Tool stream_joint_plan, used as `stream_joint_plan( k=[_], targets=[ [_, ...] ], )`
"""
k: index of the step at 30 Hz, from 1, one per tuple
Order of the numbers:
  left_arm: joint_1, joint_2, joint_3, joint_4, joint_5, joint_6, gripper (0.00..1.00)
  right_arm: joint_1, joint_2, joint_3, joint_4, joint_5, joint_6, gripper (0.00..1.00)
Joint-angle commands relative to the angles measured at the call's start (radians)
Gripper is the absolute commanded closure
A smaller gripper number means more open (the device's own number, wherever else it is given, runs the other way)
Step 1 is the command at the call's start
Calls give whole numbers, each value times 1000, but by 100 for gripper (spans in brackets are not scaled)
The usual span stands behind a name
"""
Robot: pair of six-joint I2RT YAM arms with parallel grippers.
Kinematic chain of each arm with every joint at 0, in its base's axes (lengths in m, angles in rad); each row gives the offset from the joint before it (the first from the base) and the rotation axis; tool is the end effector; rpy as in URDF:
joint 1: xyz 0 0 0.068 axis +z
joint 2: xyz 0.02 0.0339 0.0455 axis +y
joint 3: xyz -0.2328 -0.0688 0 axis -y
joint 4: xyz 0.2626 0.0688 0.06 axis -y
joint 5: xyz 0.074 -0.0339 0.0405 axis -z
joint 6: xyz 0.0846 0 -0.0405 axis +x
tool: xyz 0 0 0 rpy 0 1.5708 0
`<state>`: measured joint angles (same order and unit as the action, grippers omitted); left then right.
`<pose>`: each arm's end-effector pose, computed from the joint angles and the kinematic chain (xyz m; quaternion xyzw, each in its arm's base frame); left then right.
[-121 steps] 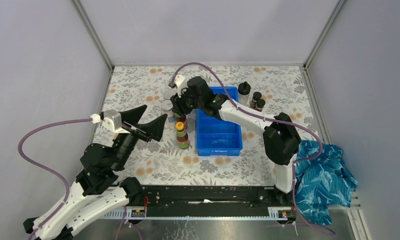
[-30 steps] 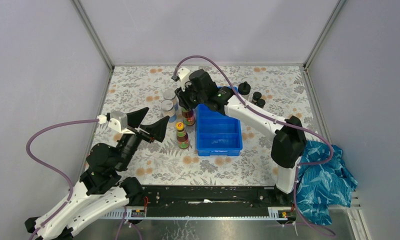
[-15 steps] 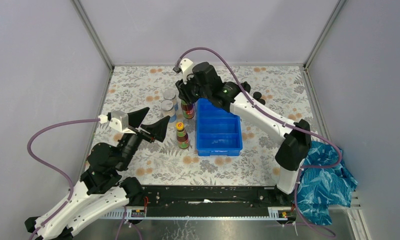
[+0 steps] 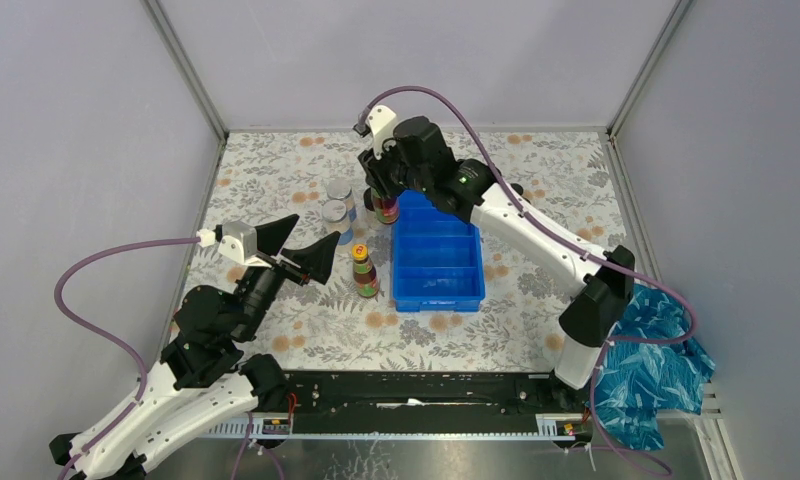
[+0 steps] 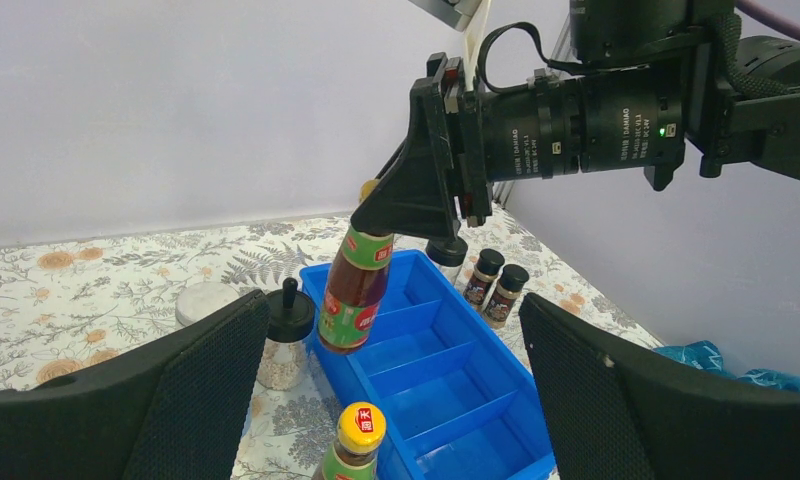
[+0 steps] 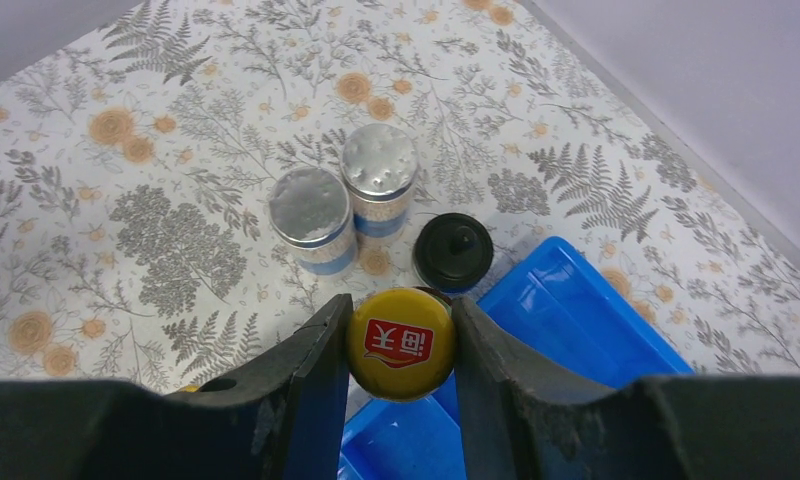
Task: Organize the condiment bottles
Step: Place the bottle in the storage box.
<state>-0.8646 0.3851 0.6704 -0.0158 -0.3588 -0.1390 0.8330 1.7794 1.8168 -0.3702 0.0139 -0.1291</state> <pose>0.1440 -0.1230 0.3732 0.0788 0.6076 -0.2818 0.7384 0.3226 0.3531 0.3592 -0.3733 0.7239 0.1947 0.5466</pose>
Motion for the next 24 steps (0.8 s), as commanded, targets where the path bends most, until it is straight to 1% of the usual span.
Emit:
stream_joint_plan(
  k=[1, 6, 12, 18, 24],
  targets=[
    [-6, -1, -10, 13, -8, 24, 2, -12, -97, 77, 106, 83, -30, 100],
    [-6, -3, -10, 11, -5, 26, 2, -59, -124, 43, 129, 92, -2, 100],
    [-7, -5, -10, 11, -4, 26, 2, -145, -155, -11, 170, 81, 30, 100],
    [-6, -2, -9, 11, 0, 26, 2, -248, -168, -62, 217, 48, 70, 100],
    [-7, 0, -10, 11, 0, 26, 2, -307, -159, -123, 266, 31, 98, 100]
  ],
)
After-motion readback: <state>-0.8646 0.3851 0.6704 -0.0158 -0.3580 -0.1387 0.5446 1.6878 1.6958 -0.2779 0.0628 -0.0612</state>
